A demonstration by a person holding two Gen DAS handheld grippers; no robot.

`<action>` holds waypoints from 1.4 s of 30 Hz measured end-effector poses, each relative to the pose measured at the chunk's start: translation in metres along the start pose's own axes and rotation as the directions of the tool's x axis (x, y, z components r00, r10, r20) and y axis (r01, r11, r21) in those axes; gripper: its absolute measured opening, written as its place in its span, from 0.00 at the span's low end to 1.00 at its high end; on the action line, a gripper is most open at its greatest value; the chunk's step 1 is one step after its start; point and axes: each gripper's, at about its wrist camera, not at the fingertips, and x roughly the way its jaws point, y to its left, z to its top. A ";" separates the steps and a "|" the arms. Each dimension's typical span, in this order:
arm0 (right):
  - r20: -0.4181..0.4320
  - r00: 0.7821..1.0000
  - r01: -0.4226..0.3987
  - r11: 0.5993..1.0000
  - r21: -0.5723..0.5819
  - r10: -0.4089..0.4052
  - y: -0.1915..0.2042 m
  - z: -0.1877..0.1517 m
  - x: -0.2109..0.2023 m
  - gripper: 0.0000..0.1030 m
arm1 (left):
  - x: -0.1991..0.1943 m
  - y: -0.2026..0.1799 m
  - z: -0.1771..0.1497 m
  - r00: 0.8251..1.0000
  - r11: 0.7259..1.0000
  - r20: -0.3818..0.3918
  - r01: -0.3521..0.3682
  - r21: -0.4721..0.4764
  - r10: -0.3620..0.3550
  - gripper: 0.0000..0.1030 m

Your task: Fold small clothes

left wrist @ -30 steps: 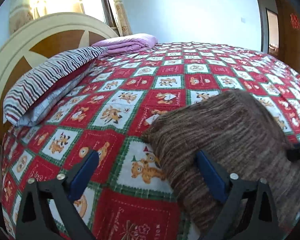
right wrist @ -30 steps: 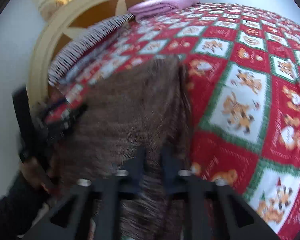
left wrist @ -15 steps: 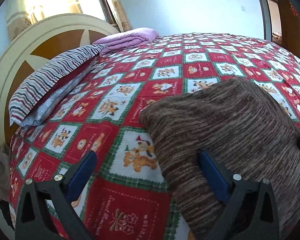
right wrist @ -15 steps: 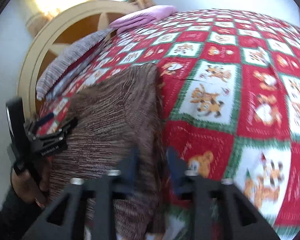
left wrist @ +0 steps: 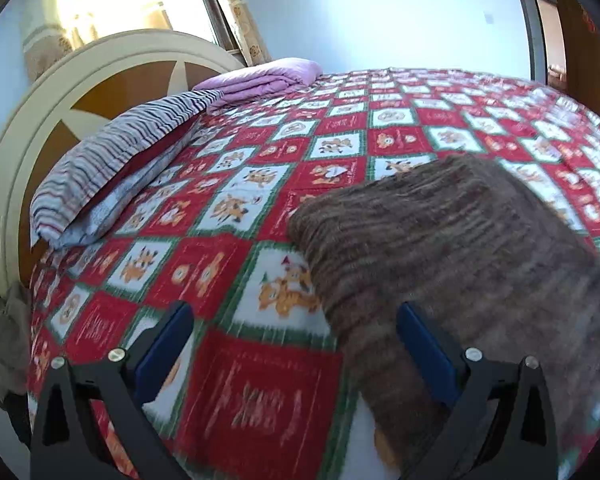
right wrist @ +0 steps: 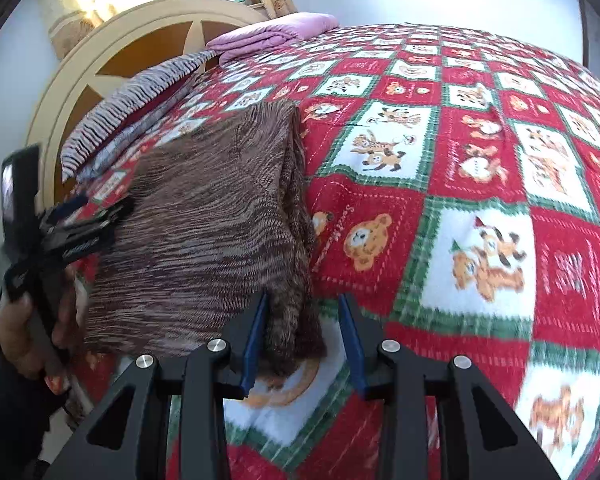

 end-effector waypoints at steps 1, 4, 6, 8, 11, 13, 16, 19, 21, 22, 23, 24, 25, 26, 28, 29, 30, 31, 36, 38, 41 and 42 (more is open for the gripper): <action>0.019 1.000 0.006 1.000 -0.007 -0.006 0.004 0.000 -0.007 0.37 | -0.009 0.003 -0.003 1.000 1.000 0.004 0.008 -0.007 -0.008 1.00; 0.089 0.995 0.054 0.997 -0.063 -0.048 0.026 -0.002 -0.034 0.38 | -0.042 0.011 -0.010 0.999 1.000 0.034 0.021 -0.024 -0.020 1.00; 0.125 0.991 0.061 0.994 -0.089 -0.050 0.038 -0.001 -0.049 0.38 | -0.059 0.013 -0.011 0.998 0.999 0.060 0.021 -0.030 -0.019 1.00; 0.180 0.982 0.072 0.991 -0.109 -0.052 0.051 -0.001 -0.067 0.39 | -0.075 0.016 -0.010 0.996 0.999 0.088 0.032 -0.037 -0.028 1.00; 0.258 0.964 0.093 0.987 -0.133 -0.056 0.071 -0.001 -0.090 0.47 | -0.097 0.021 -0.006 0.990 0.996 0.130 0.063 -0.063 -0.054 1.00; 0.296 0.953 0.105 0.983 -0.152 -0.056 0.081 -0.002 -0.101 0.53 | -0.109 0.023 -0.005 0.984 0.994 0.159 0.086 -0.074 -0.073 1.00; 0.321 0.946 0.105 0.982 -0.160 -0.048 0.093 -0.001 -0.112 0.54 | -0.119 0.022 -0.004 0.980 0.994 0.184 0.094 -0.062 -0.081 1.00; 0.323 0.946 0.099 0.981 -0.165 -0.041 0.099 -0.002 -0.115 0.54 | -0.123 0.022 -0.004 0.977 0.992 0.190 0.108 -0.068 -0.093 1.00; 0.322 0.946 0.097 0.981 -0.170 -0.037 0.101 -0.004 -0.116 0.54 | -0.125 0.022 -0.004 0.977 0.991 0.191 0.111 -0.073 -0.095 1.00; 0.323 0.946 0.095 0.981 -0.170 -0.036 0.102 -0.005 -0.117 0.54 | -0.126 0.022 -0.004 0.977 0.991 0.192 0.109 -0.073 -0.094 1.00; 0.325 0.945 0.095 0.981 -0.170 -0.035 0.103 -0.006 -0.118 0.54 | -0.127 0.022 -0.004 0.977 0.991 0.193 0.109 -0.073 -0.093 1.00; 0.327 0.944 0.094 0.981 -0.171 -0.033 0.103 -0.007 -0.119 0.54 | -0.127 0.021 -0.004 0.976 0.991 0.195 0.111 -0.073 -0.095 1.00; 0.327 0.944 0.093 0.981 -0.171 -0.032 0.104 -0.008 -0.119 0.54 | -0.129 0.021 -0.005 0.976 0.991 0.197 0.111 -0.074 -0.094 1.00; 0.330 0.944 0.092 0.981 -0.172 -0.031 0.104 -0.009 -0.120 0.54 | -0.130 0.020 -0.005 0.975 0.991 0.200 0.111 -0.073 -0.094 1.00; 0.333 0.942 0.093 0.981 -0.172 -0.031 0.104 -0.011 -0.122 0.54 | -0.131 0.019 -0.006 0.975 0.991 0.201 0.110 -0.071 -0.094 1.00; 0.334 0.942 0.093 0.981 -0.172 -0.031 0.104 -0.012 -0.123 0.54 | -0.131 0.018 -0.006 0.975 0.991 0.200 0.110 -0.070 -0.094 1.00; 0.334 0.942 0.092 0.981 -0.171 -0.030 0.104 -0.013 -0.123 0.54 | -0.131 0.018 -0.006 0.975 0.992 0.200 0.110 -0.069 -0.094 1.00; 0.337 0.941 0.093 0.981 -0.171 -0.031 0.104 -0.014 -0.124 0.54 | -0.132 0.017 -0.007 0.975 0.992 0.200 0.110 -0.068 -0.095 1.00; 0.341 0.939 0.092 0.982 -0.164 -0.031 0.102 -0.016 -0.128 0.54 | -0.133 0.012 -0.007 0.975 0.993 0.199 0.108 -0.057 -0.095 1.00; 0.341 0.940 0.092 0.982 -0.164 -0.031 0.102 -0.016 -0.129 0.54 | -0.134 0.011 -0.007 0.975 0.993 0.201 0.107 -0.055 -0.094 1.00; 0.342 0.939 0.091 0.982 -0.168 -0.028 0.102 -0.017 -0.129 0.54 | -0.134 0.011 -0.007 0.975 0.993 0.201 0.108 -0.056 -0.094 1.00; 0.342 0.939 0.091 0.981 -0.170 -0.028 0.103 -0.017 -0.130 0.54 | -0.134 0.011 -0.007 0.975 0.993 0.201 0.107 -0.058 -0.094 1.00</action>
